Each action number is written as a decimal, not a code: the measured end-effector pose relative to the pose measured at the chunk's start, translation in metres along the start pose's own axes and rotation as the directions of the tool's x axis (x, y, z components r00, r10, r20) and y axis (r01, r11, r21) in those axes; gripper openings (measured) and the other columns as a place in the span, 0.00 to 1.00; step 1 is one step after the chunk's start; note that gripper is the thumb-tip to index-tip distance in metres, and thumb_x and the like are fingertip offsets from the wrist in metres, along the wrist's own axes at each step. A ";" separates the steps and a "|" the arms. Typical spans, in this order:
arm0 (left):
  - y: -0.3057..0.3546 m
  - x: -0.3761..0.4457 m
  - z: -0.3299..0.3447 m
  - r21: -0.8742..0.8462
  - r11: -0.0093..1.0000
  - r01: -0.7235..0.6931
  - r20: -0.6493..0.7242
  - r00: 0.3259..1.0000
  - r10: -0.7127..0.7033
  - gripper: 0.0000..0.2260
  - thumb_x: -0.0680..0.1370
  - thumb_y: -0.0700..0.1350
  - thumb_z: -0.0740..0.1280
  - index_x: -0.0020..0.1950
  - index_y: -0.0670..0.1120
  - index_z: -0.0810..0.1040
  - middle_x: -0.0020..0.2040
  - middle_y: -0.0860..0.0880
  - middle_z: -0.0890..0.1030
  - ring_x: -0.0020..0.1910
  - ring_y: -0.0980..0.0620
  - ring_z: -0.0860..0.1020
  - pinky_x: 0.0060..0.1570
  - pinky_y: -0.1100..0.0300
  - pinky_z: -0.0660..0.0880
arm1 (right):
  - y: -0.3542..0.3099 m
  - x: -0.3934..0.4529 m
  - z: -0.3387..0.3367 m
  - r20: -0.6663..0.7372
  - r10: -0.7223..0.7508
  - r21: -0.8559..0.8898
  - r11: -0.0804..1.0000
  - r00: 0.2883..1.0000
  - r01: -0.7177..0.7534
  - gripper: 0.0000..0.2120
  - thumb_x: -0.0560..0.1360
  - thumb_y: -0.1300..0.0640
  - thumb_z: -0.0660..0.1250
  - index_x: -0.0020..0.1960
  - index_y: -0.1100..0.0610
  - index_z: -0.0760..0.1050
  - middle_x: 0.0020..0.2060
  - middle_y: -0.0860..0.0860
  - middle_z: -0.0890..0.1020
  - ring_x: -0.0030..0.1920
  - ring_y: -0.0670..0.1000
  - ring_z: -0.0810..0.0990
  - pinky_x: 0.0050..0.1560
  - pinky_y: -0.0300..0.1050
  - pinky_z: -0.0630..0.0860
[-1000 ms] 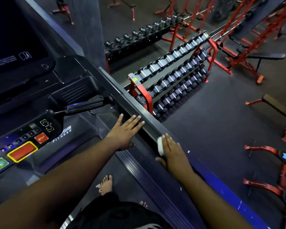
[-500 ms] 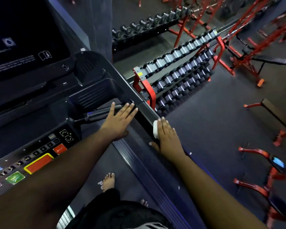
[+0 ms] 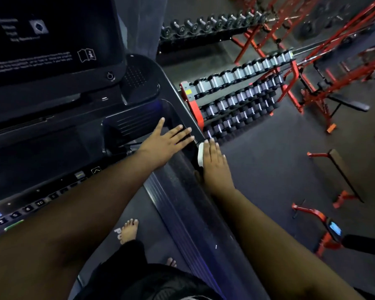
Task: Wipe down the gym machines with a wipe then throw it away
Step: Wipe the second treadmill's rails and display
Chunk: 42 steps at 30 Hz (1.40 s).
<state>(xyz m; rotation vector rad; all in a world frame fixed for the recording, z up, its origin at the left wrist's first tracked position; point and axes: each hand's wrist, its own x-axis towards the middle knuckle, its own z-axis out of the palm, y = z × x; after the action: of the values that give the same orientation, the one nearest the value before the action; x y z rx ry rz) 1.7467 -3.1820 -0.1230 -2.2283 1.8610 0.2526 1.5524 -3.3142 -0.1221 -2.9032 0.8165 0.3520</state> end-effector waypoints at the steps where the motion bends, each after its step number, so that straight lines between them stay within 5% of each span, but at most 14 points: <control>1: -0.005 0.001 -0.001 -0.033 0.999 0.026 0.002 1.000 -0.025 0.48 0.81 0.39 0.65 0.80 0.53 0.27 0.81 0.50 0.28 0.82 0.47 0.37 0.74 0.26 0.43 | 0.003 0.000 0.002 -0.012 -0.008 -0.040 0.999 1.000 0.008 0.46 0.79 0.49 0.67 0.82 0.57 0.37 0.82 0.56 0.41 0.82 0.58 0.44 0.78 0.64 0.55; 5: -0.008 0.004 -0.002 -0.109 0.992 0.059 0.009 0.998 -0.059 0.47 0.81 0.37 0.64 0.80 0.51 0.28 0.81 0.48 0.28 0.82 0.46 0.37 0.75 0.27 0.45 | 0.026 -0.041 0.019 -0.053 -0.157 -0.323 0.937 0.986 0.132 0.43 0.78 0.56 0.66 0.83 0.60 0.44 0.82 0.59 0.46 0.81 0.63 0.46 0.75 0.68 0.58; 8: -0.004 0.004 -0.005 -0.087 0.995 0.053 0.008 0.999 -0.053 0.46 0.81 0.35 0.63 0.80 0.49 0.27 0.81 0.47 0.28 0.82 0.44 0.36 0.75 0.29 0.46 | 0.038 -0.058 0.022 0.059 -0.288 -0.587 0.765 0.956 0.266 0.37 0.79 0.53 0.63 0.82 0.59 0.50 0.82 0.58 0.46 0.81 0.63 0.47 0.74 0.75 0.51; 12: -0.005 0.004 -0.005 -0.066 0.996 0.060 0.006 0.998 -0.059 0.49 0.80 0.37 0.66 0.80 0.49 0.27 0.80 0.46 0.27 0.82 0.44 0.36 0.75 0.29 0.45 | 0.014 -0.015 0.009 0.205 -0.306 -0.769 0.537 0.930 0.347 0.38 0.81 0.46 0.56 0.82 0.61 0.43 0.81 0.59 0.41 0.80 0.63 0.35 0.69 0.80 0.32; 16: -0.008 0.003 -0.005 -0.060 0.997 0.057 0.000 0.998 -0.057 0.49 0.80 0.39 0.67 0.80 0.49 0.27 0.81 0.46 0.29 0.82 0.45 0.36 0.76 0.29 0.45 | -0.006 0.002 0.007 0.366 -0.291 -0.835 0.318 0.884 0.450 0.38 0.83 0.44 0.51 0.81 0.65 0.39 0.81 0.61 0.41 0.80 0.63 0.36 0.69 0.81 0.34; 18: -0.009 0.003 -0.004 -0.070 0.996 0.053 0.001 0.999 -0.053 0.50 0.79 0.39 0.68 0.80 0.49 0.28 0.81 0.46 0.29 0.82 0.45 0.36 0.76 0.28 0.45 | -0.002 0.001 0.000 0.294 -0.388 -0.767 0.450 0.873 0.458 0.35 0.83 0.47 0.53 0.82 0.62 0.45 0.82 0.59 0.46 0.81 0.61 0.42 0.73 0.77 0.40; 20: -0.009 0.004 -0.003 -0.085 0.995 0.052 0.005 0.999 -0.051 0.50 0.79 0.38 0.69 0.80 0.49 0.28 0.81 0.46 0.29 0.82 0.44 0.37 0.75 0.28 0.45 | 0.008 -0.005 -0.010 0.107 -0.383 -0.547 0.748 0.917 0.376 0.33 0.82 0.48 0.59 0.82 0.57 0.52 0.82 0.55 0.51 0.82 0.57 0.47 0.76 0.72 0.47; 23: -0.008 0.005 -0.003 -0.090 0.994 0.056 0.006 0.998 -0.056 0.49 0.80 0.39 0.68 0.80 0.49 0.28 0.81 0.46 0.29 0.82 0.44 0.37 0.75 0.28 0.45 | 0.021 -0.017 -0.011 0.052 -0.243 -0.282 0.927 0.969 0.248 0.36 0.83 0.42 0.56 0.83 0.50 0.42 0.82 0.52 0.41 0.82 0.54 0.40 0.77 0.66 0.45; 28: -0.005 0.006 -0.003 -0.066 0.996 0.063 0.001 0.998 -0.063 0.49 0.80 0.41 0.68 0.80 0.49 0.28 0.81 0.45 0.29 0.82 0.43 0.38 0.76 0.28 0.47 | 0.008 0.009 -0.004 0.042 -0.292 -0.443 0.852 0.956 0.280 0.35 0.83 0.47 0.59 0.83 0.54 0.45 0.82 0.54 0.41 0.81 0.56 0.38 0.76 0.71 0.45; 32: -0.006 0.004 -0.006 -0.059 0.997 0.059 -0.005 0.998 -0.059 0.48 0.80 0.41 0.67 0.80 0.48 0.28 0.81 0.45 0.30 0.82 0.43 0.38 0.76 0.29 0.46 | -0.004 0.012 -0.002 0.185 -0.336 -0.793 0.503 0.924 0.342 0.37 0.83 0.49 0.55 0.81 0.63 0.40 0.82 0.58 0.42 0.81 0.60 0.37 0.70 0.80 0.38; 36: -0.008 0.000 -0.010 -0.054 0.997 0.051 -0.002 0.999 -0.051 0.45 0.82 0.40 0.64 0.80 0.48 0.28 0.81 0.44 0.30 0.82 0.43 0.37 0.76 0.29 0.46 | -0.004 -0.008 0.016 0.428 -0.209 -0.856 0.220 0.879 0.469 0.40 0.83 0.39 0.49 0.81 0.64 0.36 0.79 0.64 0.36 0.79 0.64 0.33 0.64 0.82 0.28; 39: -0.007 -0.001 -0.011 -0.050 0.998 0.047 0.004 0.999 -0.047 0.45 0.82 0.41 0.64 0.80 0.47 0.28 0.81 0.44 0.30 0.82 0.43 0.37 0.75 0.28 0.46 | -0.004 -0.010 0.007 0.424 -0.262 -0.811 0.316 0.867 0.492 0.37 0.83 0.42 0.50 0.82 0.61 0.41 0.81 0.61 0.42 0.80 0.62 0.36 0.69 0.78 0.29; 42: -0.006 -0.001 -0.011 -0.052 0.997 0.055 -0.004 0.998 -0.056 0.47 0.81 0.43 0.67 0.80 0.47 0.28 0.81 0.44 0.30 0.82 0.42 0.37 0.75 0.28 0.46 | 0.005 -0.002 -0.022 0.186 -0.359 -0.563 0.724 0.915 0.398 0.35 0.82 0.46 0.57 0.83 0.56 0.48 0.83 0.53 0.46 0.82 0.56 0.44 0.74 0.76 0.42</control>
<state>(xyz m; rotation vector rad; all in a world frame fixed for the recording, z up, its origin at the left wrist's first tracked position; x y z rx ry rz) 1.7519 -3.1836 -0.1119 -2.3136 1.8124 0.2883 1.5521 -3.3205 -0.1006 -3.4911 0.0620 0.7704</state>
